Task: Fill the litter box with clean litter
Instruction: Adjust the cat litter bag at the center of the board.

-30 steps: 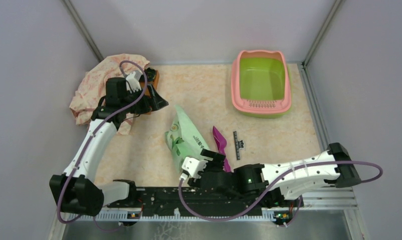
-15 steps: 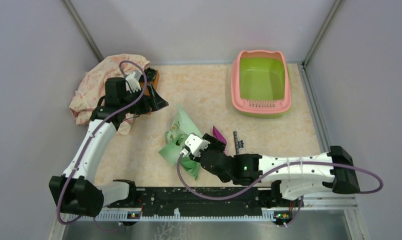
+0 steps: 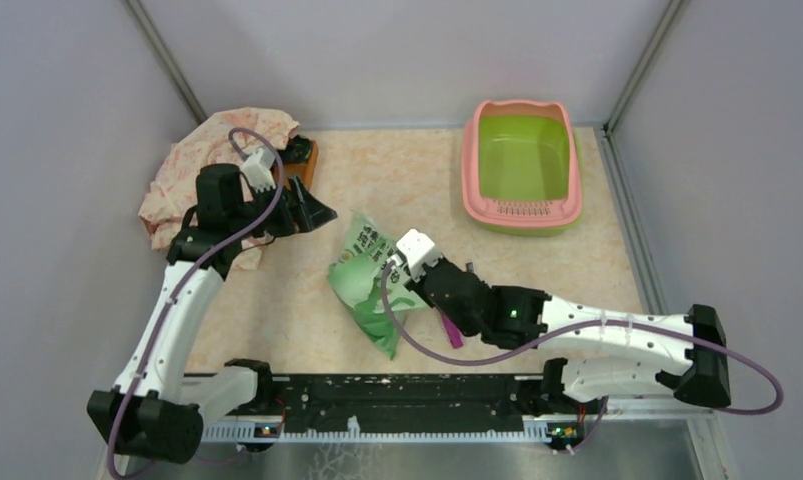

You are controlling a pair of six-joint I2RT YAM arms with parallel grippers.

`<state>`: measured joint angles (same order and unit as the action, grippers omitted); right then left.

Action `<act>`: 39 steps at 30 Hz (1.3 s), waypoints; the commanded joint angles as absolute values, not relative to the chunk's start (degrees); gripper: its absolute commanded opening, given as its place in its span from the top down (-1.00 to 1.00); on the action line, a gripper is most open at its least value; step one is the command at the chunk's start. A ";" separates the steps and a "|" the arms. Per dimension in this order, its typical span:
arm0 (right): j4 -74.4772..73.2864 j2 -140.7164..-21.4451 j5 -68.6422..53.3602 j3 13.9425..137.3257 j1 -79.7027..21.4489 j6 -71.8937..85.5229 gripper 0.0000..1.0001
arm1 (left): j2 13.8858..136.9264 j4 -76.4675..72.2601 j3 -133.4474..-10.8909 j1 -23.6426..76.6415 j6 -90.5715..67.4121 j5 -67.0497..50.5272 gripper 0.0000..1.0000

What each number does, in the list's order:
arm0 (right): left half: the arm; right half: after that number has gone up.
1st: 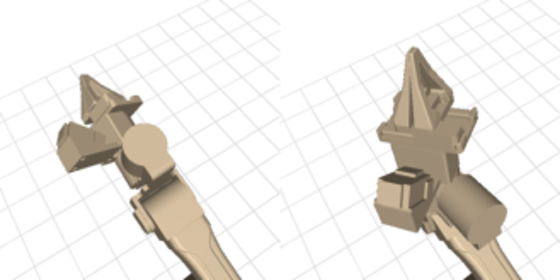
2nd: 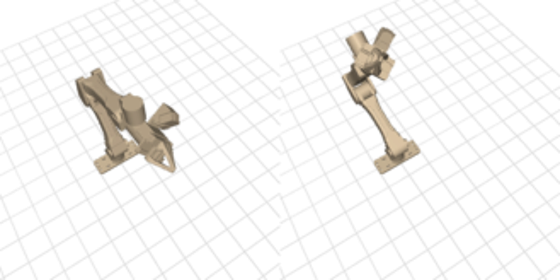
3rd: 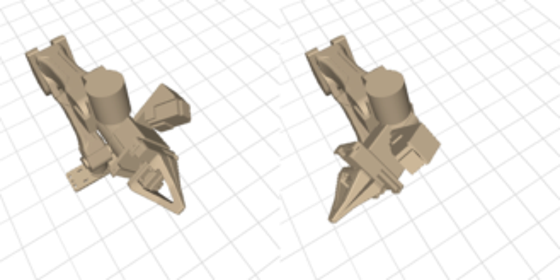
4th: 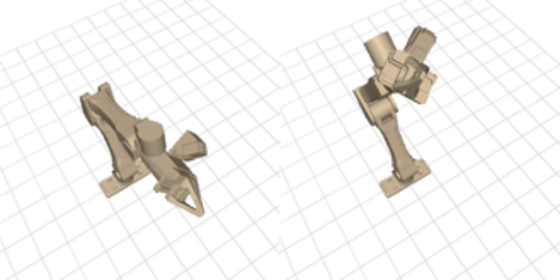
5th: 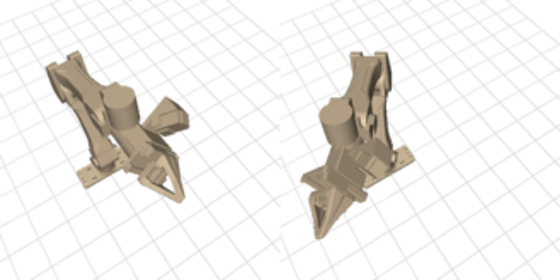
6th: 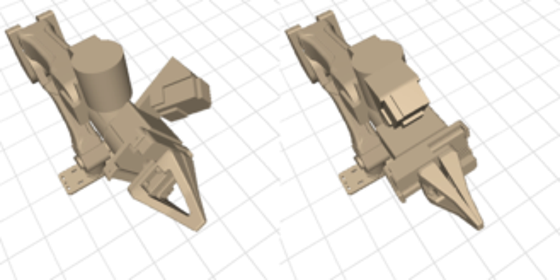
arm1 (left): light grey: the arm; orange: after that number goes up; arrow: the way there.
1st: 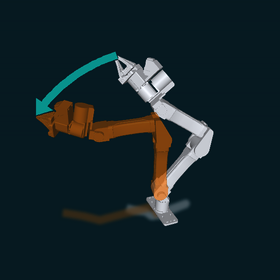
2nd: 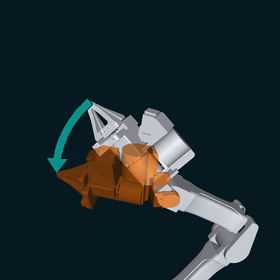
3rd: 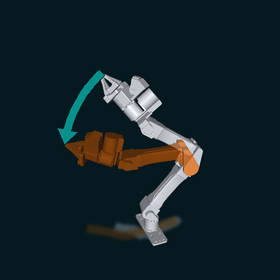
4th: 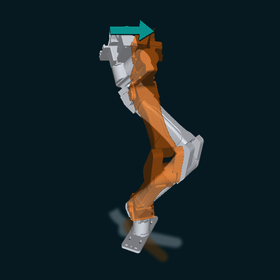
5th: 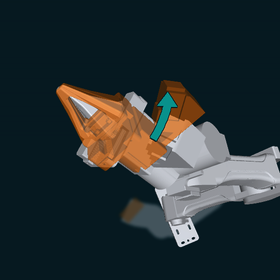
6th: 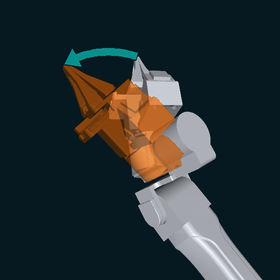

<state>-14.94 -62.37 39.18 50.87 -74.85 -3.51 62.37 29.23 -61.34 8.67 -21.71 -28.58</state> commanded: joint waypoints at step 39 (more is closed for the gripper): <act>-8.10 -65.74 9.54 66.18 -62.31 -4.22 1.00 | 68.83 36.55 -73.95 9.02 -18.63 -40.34 -0.97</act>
